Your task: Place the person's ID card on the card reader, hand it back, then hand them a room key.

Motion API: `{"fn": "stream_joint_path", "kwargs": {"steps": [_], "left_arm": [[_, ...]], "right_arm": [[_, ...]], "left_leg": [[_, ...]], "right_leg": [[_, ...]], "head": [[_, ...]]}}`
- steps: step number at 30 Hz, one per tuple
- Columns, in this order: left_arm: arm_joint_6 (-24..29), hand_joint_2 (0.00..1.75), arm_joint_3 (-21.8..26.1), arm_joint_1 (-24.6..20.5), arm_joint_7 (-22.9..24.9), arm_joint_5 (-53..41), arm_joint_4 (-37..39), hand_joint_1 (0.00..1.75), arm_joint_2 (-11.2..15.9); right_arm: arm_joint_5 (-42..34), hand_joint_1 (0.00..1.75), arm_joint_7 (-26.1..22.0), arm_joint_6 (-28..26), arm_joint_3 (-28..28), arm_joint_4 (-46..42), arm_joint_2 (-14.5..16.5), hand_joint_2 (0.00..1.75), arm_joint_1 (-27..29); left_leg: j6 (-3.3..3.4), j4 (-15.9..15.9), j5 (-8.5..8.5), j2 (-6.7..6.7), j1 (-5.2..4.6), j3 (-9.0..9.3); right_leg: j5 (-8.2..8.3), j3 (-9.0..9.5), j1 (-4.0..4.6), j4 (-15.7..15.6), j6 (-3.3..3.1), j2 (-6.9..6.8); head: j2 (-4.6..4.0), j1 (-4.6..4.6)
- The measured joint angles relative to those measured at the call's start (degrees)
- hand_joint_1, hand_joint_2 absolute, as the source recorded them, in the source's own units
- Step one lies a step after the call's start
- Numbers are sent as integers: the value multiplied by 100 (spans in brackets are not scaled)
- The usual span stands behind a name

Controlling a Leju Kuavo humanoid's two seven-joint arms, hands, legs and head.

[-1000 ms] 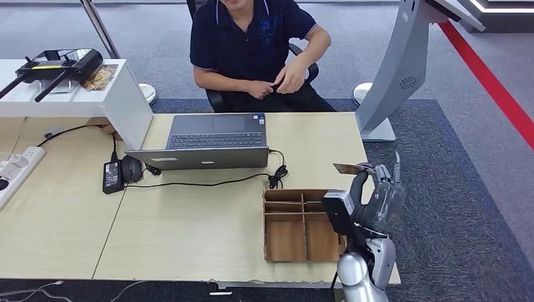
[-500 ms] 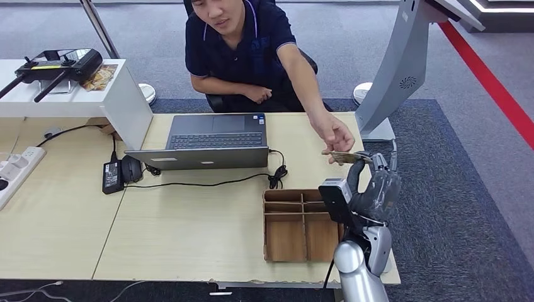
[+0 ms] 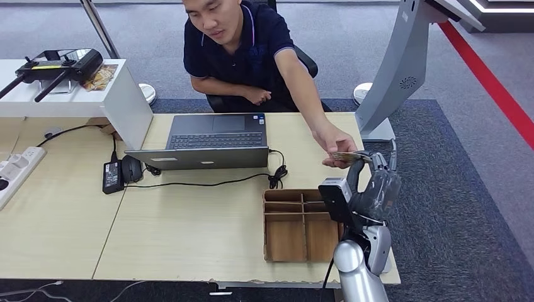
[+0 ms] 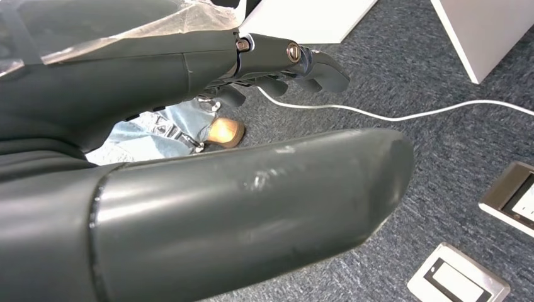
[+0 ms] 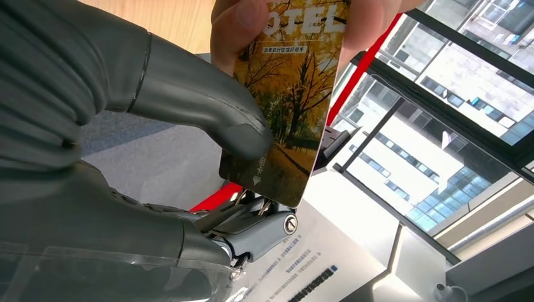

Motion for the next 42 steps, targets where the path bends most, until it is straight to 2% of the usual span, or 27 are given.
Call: {"fn": "stream_joint_path", "kwargs": {"steps": [1,2,5,7,11,12,16,24,29,36,42], "left_arm": [[0,0,0,0,0,4,0,0,0],[0,0,-1,0,0,8,0,0,0],[0,0,-14,0,0,14,0,0,0],[0,0,-31,0,0,16,0,0,0],[0,0,-69,0,0,28,0,0,0],[0,0,-79,0,0,33,0,0,0],[0,0,-96,0,1,40,0,0,0],[1,0,-98,-1,-11,75,0,0,2],[14,0,-98,4,-11,108,0,0,2],[41,0,-98,28,-11,193,0,0,4],[46,0,-98,39,-11,232,0,0,8]], "right_arm": [[0,175,-1,0,-1,1,0,175,0],[0,136,-1,0,-2,2,0,175,0],[1,5,-1,0,-12,24,3,175,-4],[13,0,-1,0,-17,40,4,175,-7],[44,0,1,0,-19,56,4,0,-9],[49,0,1,0,-19,56,4,0,-9],[67,0,-1,0,-21,56,4,175,-9],[124,0,15,0,-35,57,4,175,-4],[116,0,233,2,-26,69,-3,175,-4],[58,0,985,0,219,29,-64,175,93],[48,0,1608,-1,564,-155,-248,175,248]], "left_leg": [[0,0,0,0,0,0],[0,0,0,0,0,0],[0,0,0,0,0,0],[0,0,0,0,0,0],[0,0,0,0,0,0],[0,0,0,0,0,0],[0,0,0,0,0,0],[0,0,0,0,0,0],[0,0,0,1,0,0],[0,0,0,1,0,1],[0,0,0,2,0,0]], "right_leg": [[0,0,0,0,0,0],[0,0,0,0,0,0],[0,-1,0,0,0,0],[0,0,0,0,0,0],[0,0,0,0,0,0],[0,0,0,0,0,0],[0,-1,0,0,0,0],[0,-1,0,0,0,0],[0,-1,0,0,0,0],[0,-4,0,0,0,1],[0,-5,0,-1,0,1]], "head": [[0,0],[0,0],[0,0],[0,0],[0,0],[0,0],[0,0],[0,0],[0,0],[0,-1],[0,-2]]}}
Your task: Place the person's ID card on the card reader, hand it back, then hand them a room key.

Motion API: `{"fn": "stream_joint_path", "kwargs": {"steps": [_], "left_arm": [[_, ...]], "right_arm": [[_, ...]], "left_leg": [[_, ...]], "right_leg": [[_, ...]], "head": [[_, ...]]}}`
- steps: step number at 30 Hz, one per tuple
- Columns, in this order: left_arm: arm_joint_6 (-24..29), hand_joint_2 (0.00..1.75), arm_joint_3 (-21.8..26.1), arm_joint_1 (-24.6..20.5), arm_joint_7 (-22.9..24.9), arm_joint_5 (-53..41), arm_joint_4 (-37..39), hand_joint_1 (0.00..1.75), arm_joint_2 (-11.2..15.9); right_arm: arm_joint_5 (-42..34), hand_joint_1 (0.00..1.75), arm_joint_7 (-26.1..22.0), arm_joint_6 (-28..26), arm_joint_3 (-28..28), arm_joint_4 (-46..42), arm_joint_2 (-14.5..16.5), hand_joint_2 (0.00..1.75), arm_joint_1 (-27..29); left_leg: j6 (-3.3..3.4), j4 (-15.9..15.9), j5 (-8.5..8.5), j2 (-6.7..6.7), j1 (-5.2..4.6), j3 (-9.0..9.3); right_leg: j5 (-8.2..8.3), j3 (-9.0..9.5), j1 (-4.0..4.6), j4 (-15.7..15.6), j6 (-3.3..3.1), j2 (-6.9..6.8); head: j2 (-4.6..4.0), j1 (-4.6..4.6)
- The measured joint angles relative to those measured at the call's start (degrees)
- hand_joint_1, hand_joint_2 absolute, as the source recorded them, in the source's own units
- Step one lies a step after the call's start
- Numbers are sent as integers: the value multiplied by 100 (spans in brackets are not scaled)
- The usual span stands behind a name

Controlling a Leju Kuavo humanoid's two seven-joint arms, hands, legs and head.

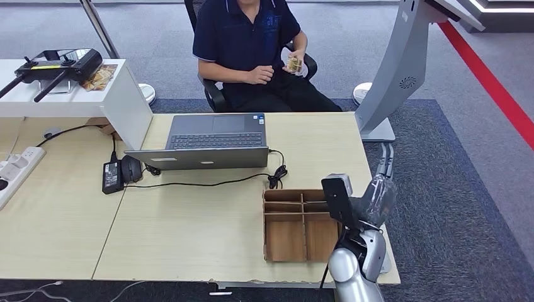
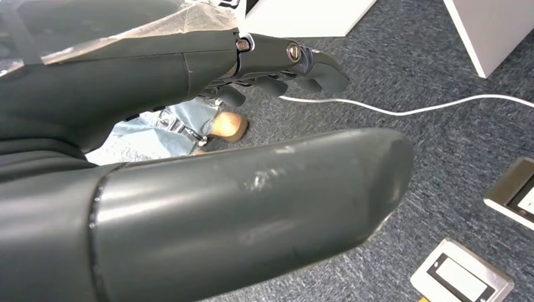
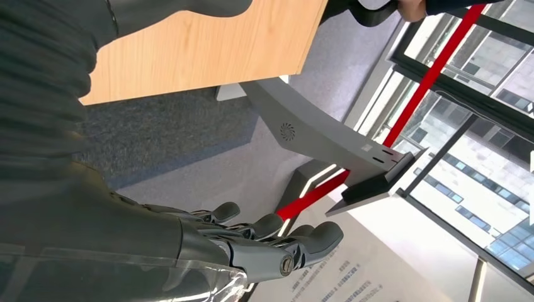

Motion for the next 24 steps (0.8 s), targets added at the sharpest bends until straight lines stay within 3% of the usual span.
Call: {"fn": "stream_joint_path", "kwargs": {"steps": [15,20,24], "left_arm": [[7,0,0,9,-1,60,1,0,3],[7,0,0,10,-8,76,2,0,5],[7,0,0,11,-38,114,2,0,11]], "right_arm": [[186,0,824,-3,669,-483,-660,175,146],[286,0,1408,-3,983,-592,-978,175,118],[433,0,2176,20,1377,-688,-1386,175,-4]], "left_leg": [[0,0,0,0,0,0],[0,0,0,0,0,-1],[0,0,0,-1,-1,-1]], "right_leg": [[0,1,0,0,0,0],[0,1,0,0,0,0],[0,2,-1,-1,0,0]], "head": [[0,0],[0,-1],[0,1]]}}
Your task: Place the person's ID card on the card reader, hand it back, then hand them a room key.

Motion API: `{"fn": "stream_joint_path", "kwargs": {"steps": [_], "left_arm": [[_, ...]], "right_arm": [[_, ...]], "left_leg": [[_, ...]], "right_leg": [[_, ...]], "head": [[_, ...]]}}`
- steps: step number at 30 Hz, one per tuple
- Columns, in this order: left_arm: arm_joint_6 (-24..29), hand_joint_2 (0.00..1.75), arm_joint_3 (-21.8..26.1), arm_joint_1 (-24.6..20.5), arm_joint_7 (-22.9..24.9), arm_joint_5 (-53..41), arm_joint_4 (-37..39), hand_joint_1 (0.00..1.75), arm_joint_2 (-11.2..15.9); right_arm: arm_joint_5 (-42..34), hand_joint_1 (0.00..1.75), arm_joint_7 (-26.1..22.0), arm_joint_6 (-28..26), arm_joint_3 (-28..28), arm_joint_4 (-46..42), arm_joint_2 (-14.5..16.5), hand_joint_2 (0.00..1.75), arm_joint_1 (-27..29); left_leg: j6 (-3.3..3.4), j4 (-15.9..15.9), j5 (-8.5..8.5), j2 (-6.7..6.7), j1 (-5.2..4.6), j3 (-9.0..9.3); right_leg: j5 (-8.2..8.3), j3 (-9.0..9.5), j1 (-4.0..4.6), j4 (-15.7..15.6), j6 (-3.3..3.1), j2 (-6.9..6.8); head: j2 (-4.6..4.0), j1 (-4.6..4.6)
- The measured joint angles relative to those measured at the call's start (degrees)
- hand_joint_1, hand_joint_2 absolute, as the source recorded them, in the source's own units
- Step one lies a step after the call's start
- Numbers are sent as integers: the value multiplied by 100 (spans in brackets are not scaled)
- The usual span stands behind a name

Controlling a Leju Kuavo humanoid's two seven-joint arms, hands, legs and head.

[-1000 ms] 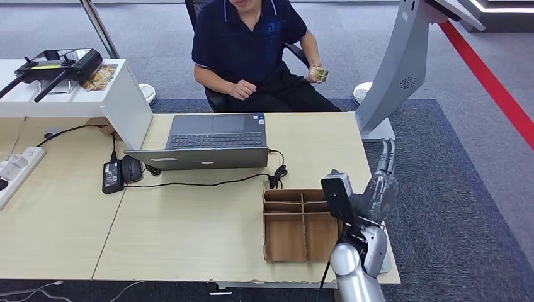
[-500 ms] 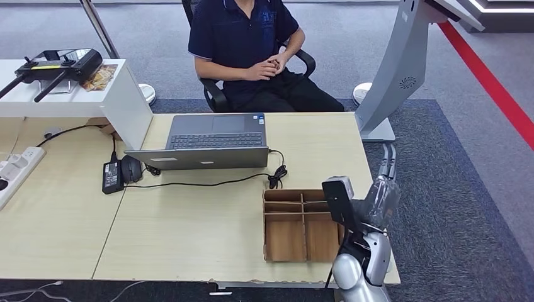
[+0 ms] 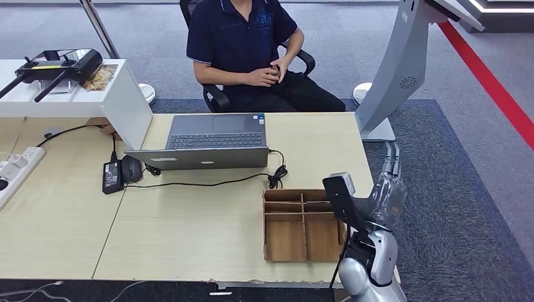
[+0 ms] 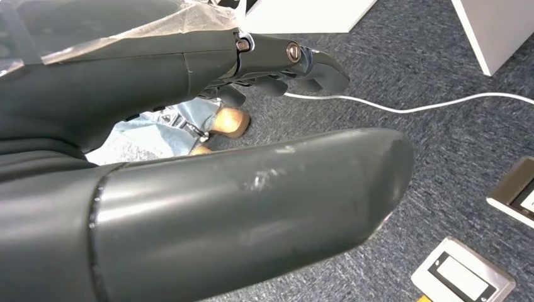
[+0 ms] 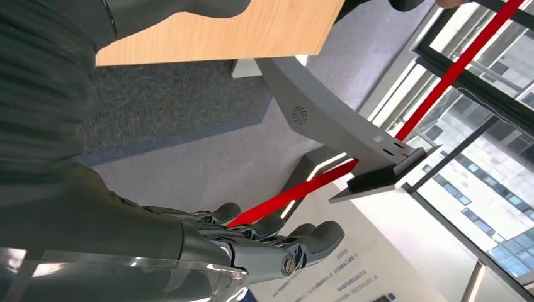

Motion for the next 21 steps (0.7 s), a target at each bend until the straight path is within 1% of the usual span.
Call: {"fn": "stream_joint_path", "kwargs": {"steps": [4,7,11,14,21], "left_arm": [[0,0,0,2,-44,35,0,0,17],[0,0,0,5,-57,58,0,0,32],[1,0,0,6,-63,77,0,0,44],[4,0,0,7,-64,103,0,0,48],[17,0,0,7,-64,130,0,0,67]], "right_arm": [[127,0,601,287,458,-178,-521,175,-132],[181,0,894,599,755,-372,-895,175,-196],[215,0,1068,930,1040,-609,-1314,175,-247],[219,0,1158,1204,1206,-791,-1573,175,-269],[202,0,1253,1577,1491,-1121,-1995,175,-307]], "left_leg": [[0,1,0,-1,0,1],[0,1,0,-2,0,1],[0,1,0,-1,0,0],[0,0,-1,-2,0,0],[0,0,0,-1,0,0]], "right_leg": [[0,0,0,0,0,0],[0,0,0,-1,0,-1],[0,-1,0,0,0,0],[0,-1,0,-1,0,-1],[0,-1,0,-1,0,0]], "head": [[0,-1],[0,-1],[0,-1],[0,-1],[0,-1]]}}
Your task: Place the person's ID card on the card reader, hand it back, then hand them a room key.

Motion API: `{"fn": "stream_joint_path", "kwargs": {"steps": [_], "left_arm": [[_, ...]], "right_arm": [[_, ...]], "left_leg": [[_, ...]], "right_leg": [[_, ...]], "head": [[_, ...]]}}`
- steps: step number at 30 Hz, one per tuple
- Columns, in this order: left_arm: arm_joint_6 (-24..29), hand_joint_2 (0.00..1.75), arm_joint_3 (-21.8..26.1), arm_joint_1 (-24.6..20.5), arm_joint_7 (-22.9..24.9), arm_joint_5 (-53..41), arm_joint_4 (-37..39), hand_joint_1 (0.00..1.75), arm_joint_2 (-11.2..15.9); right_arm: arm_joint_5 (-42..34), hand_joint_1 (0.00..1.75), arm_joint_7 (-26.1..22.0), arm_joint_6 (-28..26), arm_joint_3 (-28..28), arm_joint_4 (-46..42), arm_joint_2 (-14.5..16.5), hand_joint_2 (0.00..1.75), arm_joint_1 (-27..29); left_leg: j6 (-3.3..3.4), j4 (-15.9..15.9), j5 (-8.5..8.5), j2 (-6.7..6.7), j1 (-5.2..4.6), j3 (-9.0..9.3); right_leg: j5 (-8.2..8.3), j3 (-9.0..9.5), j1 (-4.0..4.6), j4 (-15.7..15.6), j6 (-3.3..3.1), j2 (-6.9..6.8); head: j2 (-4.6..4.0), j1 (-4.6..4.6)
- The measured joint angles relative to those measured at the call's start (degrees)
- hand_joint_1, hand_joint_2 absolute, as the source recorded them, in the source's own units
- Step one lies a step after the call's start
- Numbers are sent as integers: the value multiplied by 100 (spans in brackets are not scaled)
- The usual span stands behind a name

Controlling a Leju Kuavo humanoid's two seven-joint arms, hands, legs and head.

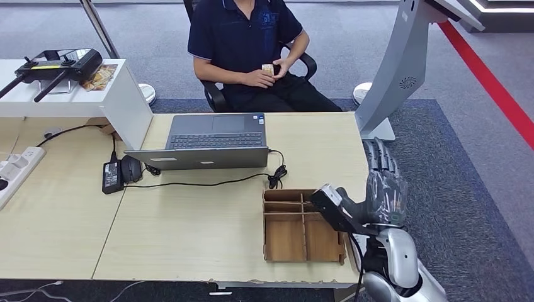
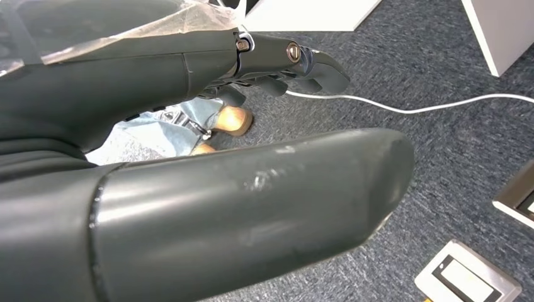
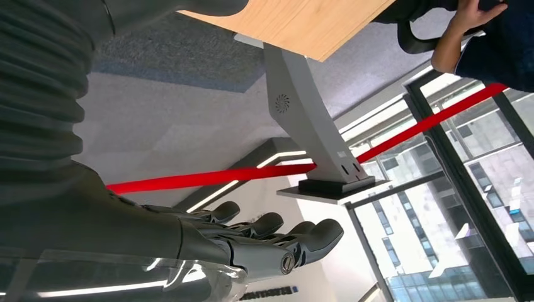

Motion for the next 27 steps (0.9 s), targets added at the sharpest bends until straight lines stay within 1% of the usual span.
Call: {"fn": "stream_joint_path", "kwargs": {"steps": [6,14,20,27], "left_arm": [[9,0,0,-1,0,12,0,0,10],[17,0,0,-2,0,19,0,0,20],[17,0,2,-2,1,-20,0,0,25],[18,0,2,-2,9,-66,0,0,26]], "right_arm": [[-36,0,13,177,150,-177,-195,175,-61],[-160,0,22,488,327,-327,-349,175,-172],[-301,0,17,620,493,-348,-379,175,-235],[-464,0,-48,597,714,-344,-361,175,-254]], "left_leg": [[0,0,0,0,0,0],[0,0,0,0,0,0],[0,0,0,0,0,0],[0,0,0,-1,0,-1]], "right_leg": [[0,0,0,0,0,0],[0,0,0,0,0,0],[0,1,0,0,0,0],[0,1,0,0,0,0]], "head": [[0,0],[0,-1],[0,0],[0,0]]}}
